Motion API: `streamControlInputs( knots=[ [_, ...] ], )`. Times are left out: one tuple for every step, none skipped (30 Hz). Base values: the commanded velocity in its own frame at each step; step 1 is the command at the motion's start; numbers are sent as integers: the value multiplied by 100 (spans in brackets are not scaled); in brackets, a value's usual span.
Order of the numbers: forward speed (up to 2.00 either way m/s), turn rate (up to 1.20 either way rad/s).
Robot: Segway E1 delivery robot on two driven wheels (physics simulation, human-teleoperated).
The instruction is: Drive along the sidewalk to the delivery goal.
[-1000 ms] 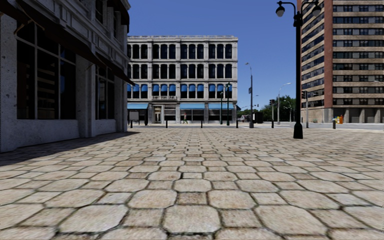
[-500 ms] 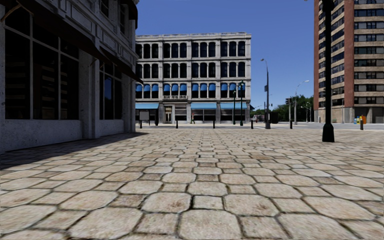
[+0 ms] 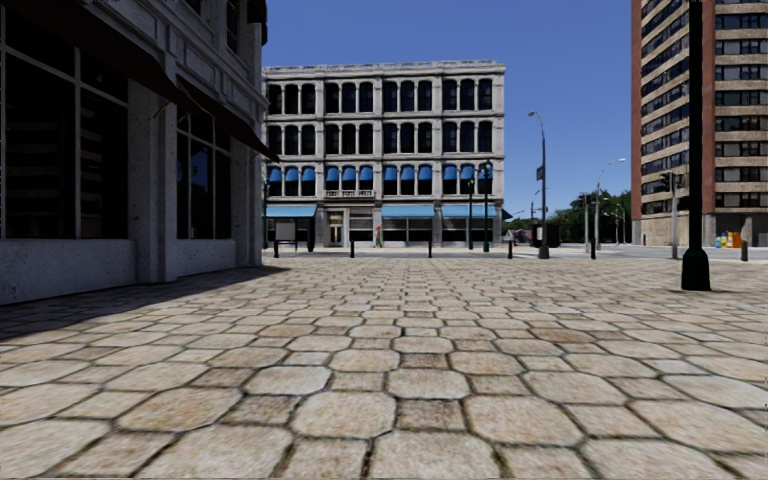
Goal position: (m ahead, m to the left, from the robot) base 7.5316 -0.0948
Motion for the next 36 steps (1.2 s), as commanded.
streamControlInputs(
  knots=[
    [175, 9],
    [175, 9],
    [175, 34],
    [175, 53],
    [175, 66],
    [175, 70],
    [175, 70],
    [175, 70],
    [175, 30],
    [175, 3],
    [175, 0],
    [175, 0],
    [175, 0],
    [175, 0],
    [175, 0],
    [175, 0],
    [175, 0],
    [175, 0],
    [175, 0],
    [175, 0],
    [175, 0],
    [175, 0],
    [175, 0],
    [175, 0],
    [175, 0],
    [175, 0],
    [175, 0],
    [175, 0],
    [175, 0],
    [175, 0],
    [175, 0],
    [175, 0],
    [175, 0],
    [175, 0],
    [175, 0],
    [175, 0]
  ],
)
